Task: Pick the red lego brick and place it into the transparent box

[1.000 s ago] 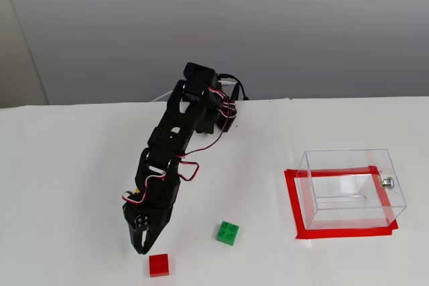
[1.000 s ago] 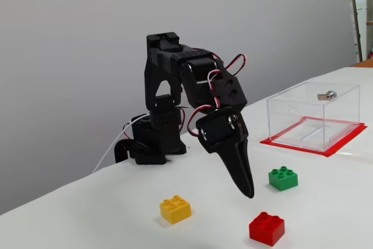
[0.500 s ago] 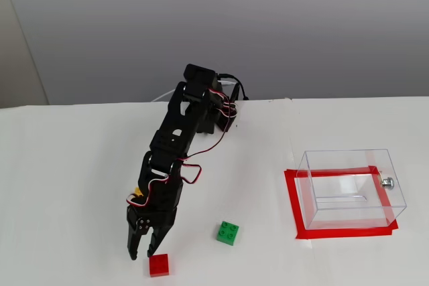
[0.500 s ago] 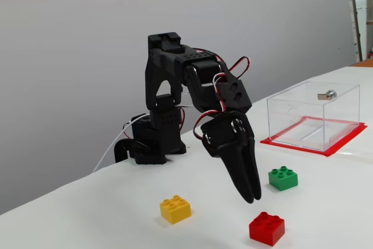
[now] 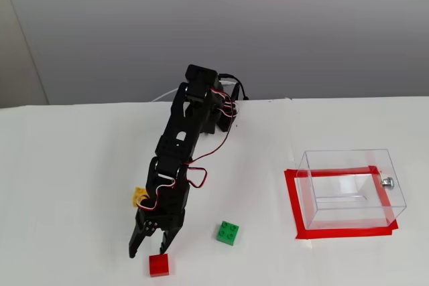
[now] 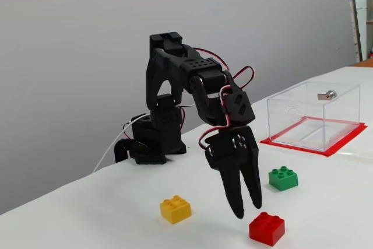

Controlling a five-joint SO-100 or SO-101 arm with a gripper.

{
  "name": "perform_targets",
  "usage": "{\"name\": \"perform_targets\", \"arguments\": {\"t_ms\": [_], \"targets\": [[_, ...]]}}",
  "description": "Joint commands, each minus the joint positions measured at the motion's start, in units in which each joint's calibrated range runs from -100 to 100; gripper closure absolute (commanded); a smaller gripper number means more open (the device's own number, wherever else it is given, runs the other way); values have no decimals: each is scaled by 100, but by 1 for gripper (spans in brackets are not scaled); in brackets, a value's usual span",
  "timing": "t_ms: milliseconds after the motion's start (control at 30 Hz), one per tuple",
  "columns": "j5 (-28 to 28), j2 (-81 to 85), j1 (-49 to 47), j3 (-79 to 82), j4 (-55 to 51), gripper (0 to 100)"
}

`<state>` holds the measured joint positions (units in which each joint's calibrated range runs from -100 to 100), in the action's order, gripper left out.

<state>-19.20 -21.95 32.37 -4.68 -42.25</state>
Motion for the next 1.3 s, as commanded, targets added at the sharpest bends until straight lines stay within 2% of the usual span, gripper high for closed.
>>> {"name": "perform_targets", "arguments": {"t_ms": [0, 167, 433, 1267], "targets": [[57, 120, -54, 88, 3, 71], [286, 52, -136, 7, 73, 70], [281, -41, -291, 79, 456, 71], [318, -695, -328, -391, 500, 71]]}}
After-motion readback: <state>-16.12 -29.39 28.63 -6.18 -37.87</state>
